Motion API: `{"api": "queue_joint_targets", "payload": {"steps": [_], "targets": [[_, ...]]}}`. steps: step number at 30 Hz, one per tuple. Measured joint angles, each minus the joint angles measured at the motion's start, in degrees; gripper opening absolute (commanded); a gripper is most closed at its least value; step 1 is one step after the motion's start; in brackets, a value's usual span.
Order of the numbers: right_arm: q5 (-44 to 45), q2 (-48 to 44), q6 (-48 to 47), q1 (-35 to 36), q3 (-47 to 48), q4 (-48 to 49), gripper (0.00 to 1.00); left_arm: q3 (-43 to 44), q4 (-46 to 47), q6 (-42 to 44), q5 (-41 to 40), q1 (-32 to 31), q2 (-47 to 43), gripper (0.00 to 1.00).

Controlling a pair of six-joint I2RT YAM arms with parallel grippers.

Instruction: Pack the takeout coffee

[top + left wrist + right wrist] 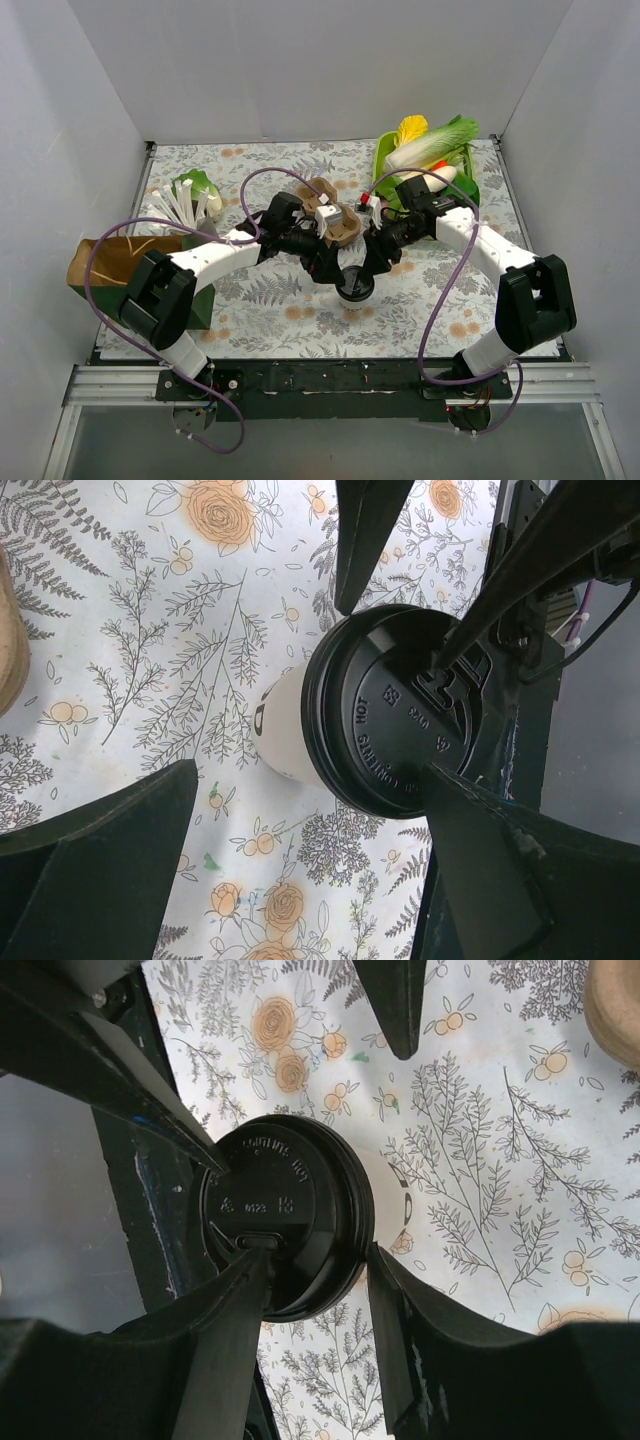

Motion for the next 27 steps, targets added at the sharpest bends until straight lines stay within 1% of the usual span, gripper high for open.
{"api": "queue_joint_targets", "payload": {"steps": [6, 7, 14, 18, 27], "targets": [[-4.07, -1.7, 0.37, -1.2, -0.63, 0.04, 0.54, -0.26, 0.57, -0.26, 0.83, 0.02, 0.44, 0.94], [-5.66, -2.99, 0.37, -1.36, -2.01, -0.31, 0.54, -0.48, 0.79, -0.35, 1.14, 0.02, 0.44, 0.94], [-9.14, -3.43, 3.23, -4.61, -6.6, 0.39, 0.54, -0.74, 1.05, -0.9, 1.53, 0.02, 0.44, 0.94], [-10.19, -2.69, 3.78, -6.16, -7.28, 0.17, 0.56, -0.74, 1.27, -1.11, 1.64, 0.02, 0.52, 0.94], [-13.7, 1.05, 3.08, -6.36, -7.41, -0.5, 0.56, -0.74, 1.9, -1.64, 1.77, 0.02, 0.83, 0.94]]}}
